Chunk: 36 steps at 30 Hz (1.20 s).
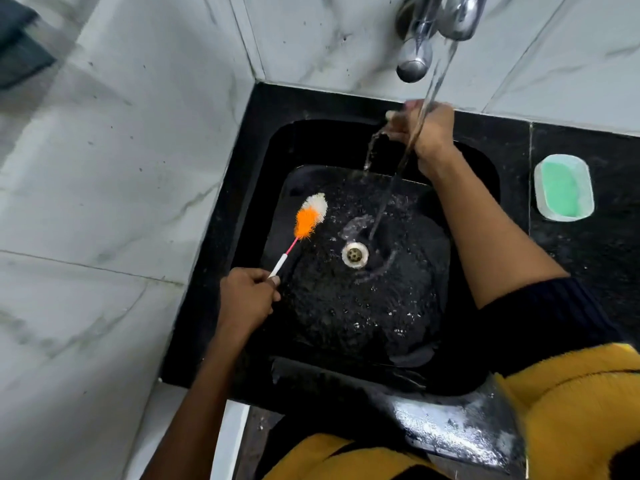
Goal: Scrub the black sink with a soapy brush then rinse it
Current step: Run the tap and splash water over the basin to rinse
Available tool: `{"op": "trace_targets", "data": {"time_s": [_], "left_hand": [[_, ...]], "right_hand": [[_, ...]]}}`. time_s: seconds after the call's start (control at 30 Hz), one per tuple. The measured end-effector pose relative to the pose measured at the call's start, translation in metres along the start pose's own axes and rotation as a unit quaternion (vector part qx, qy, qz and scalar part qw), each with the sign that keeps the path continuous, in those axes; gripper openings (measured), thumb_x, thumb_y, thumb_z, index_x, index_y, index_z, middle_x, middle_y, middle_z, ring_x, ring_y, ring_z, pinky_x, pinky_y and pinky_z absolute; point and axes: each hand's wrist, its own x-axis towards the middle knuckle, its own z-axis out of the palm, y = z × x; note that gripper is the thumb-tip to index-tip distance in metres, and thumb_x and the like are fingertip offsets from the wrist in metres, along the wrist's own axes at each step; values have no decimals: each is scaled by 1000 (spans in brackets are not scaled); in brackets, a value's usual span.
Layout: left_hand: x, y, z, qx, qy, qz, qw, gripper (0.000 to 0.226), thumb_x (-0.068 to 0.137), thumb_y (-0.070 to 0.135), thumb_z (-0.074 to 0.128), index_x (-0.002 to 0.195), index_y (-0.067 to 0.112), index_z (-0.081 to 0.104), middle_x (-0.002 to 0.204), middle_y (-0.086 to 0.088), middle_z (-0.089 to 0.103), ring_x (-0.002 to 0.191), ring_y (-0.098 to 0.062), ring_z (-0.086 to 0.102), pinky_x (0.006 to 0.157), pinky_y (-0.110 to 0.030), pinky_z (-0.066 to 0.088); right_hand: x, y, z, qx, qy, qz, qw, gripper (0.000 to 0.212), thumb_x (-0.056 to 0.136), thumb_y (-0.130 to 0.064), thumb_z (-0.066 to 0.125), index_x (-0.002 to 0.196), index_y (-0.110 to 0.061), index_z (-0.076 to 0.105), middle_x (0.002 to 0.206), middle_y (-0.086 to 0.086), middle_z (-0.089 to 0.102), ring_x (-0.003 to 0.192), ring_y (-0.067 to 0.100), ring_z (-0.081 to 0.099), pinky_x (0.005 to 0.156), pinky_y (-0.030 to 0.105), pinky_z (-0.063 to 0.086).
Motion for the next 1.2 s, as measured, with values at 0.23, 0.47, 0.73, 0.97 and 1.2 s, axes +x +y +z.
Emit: {"op": "trace_targets", "data": {"time_s": [0.23,0.47,0.73,0.97,1.2], "left_hand": [[-5,9,5,-24,-13,3,1000,21,91,11,63,73,10,73,54,-4,65,39,-12,50,44,-22,43],[-5,16,7,-21,-14,16,1000,24,91,12,64,69,12,73,54,-5,66,40,-13,51,46,-25,43],[-7,9,4,-16,-9,7,1000,22,90,12,65,70,12,74,54,-5,67,40,-13,53,45,-25,45],[-13,3,3,-12,-8,6,1000,21,91,10,64,71,9,73,55,-6,67,38,-12,50,43,-23,43],[-20,-6,3,-14,-14,3,1000,23,91,9,63,70,6,72,53,-6,65,39,-13,50,41,-22,42]], "right_hand": [[26,-43,27,-9,23,8,1000,11,73,-12,70,71,-11,59,56,2,56,45,13,47,43,22,36],[28,-52,30,80,9,89,993,25,68,-27,70,59,-16,50,54,1,38,37,13,28,40,17,23],[23,-47,25,382,-147,177,895,54,90,-36,36,40,-17,43,46,-5,27,39,10,16,39,21,11],[-15,-25,21,380,-190,192,885,50,82,-58,48,61,-12,45,59,1,33,47,11,18,47,23,6],[-41,24,7,298,-146,284,900,44,99,-16,32,55,-19,37,45,-5,29,34,7,22,33,16,13]]}}
